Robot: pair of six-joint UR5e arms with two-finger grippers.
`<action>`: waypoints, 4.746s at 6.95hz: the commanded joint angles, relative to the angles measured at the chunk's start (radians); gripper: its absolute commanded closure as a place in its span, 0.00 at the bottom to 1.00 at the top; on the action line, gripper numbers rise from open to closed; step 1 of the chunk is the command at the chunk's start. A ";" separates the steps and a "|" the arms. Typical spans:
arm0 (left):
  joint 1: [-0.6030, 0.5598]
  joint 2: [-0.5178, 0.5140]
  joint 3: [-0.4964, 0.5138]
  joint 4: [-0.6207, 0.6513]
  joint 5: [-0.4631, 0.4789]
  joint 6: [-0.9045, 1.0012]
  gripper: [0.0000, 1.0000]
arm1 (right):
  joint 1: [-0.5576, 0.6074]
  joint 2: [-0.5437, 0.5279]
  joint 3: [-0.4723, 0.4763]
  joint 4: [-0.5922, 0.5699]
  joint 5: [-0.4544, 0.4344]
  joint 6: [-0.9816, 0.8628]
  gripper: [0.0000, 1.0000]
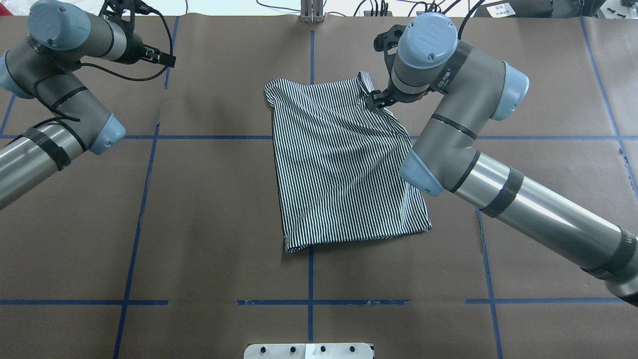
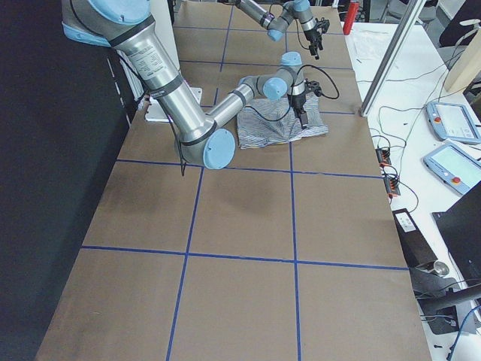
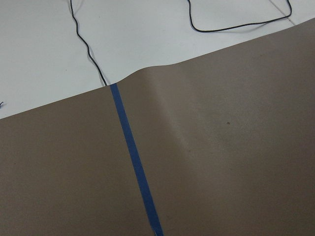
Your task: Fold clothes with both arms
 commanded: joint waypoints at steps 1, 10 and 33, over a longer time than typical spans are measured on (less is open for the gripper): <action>0.000 -0.001 -0.011 -0.001 0.000 0.000 0.00 | 0.002 0.143 -0.198 0.005 0.002 0.021 0.00; 0.000 0.000 -0.032 -0.001 0.000 0.000 0.00 | -0.003 0.198 -0.428 0.077 -0.007 -0.035 0.00; 0.748 0.189 -0.669 0.212 0.410 -1.287 0.46 | 0.138 -0.522 0.378 0.608 0.289 0.733 0.00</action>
